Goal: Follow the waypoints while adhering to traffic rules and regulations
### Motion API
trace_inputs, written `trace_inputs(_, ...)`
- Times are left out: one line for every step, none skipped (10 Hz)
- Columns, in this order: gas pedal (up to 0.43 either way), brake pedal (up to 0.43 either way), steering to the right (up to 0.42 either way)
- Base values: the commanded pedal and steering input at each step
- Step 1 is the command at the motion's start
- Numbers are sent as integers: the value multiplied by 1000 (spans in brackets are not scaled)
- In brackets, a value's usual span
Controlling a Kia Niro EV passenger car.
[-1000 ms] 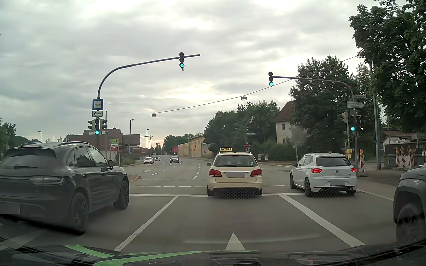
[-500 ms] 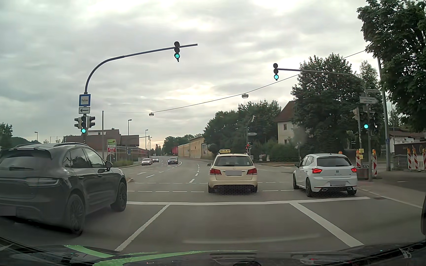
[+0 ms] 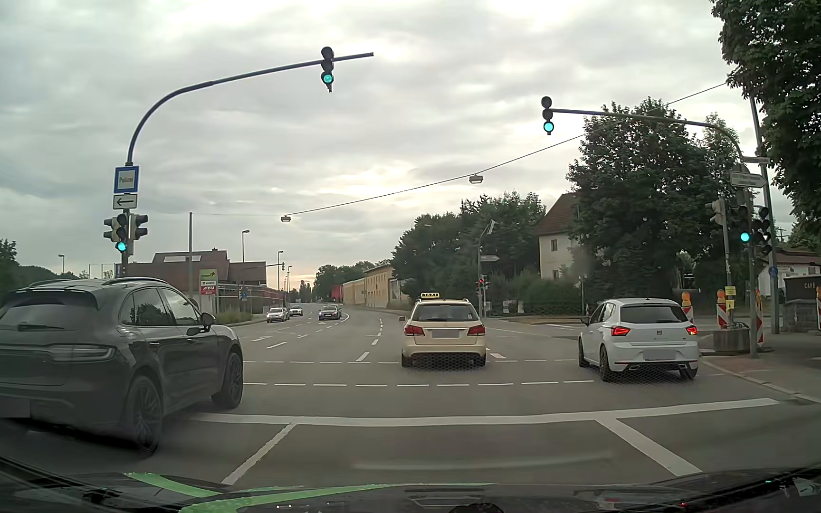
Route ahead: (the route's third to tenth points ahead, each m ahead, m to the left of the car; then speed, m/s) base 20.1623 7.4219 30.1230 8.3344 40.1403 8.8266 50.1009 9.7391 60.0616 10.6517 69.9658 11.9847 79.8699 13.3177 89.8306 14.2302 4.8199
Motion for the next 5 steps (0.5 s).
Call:
trace_inputs(350,0,-7)
trace_inputs(350,0,-8)
trace_inputs(350,0,-8)
trace_inputs(350,0,-8)
trace_inputs(350,0,-8)
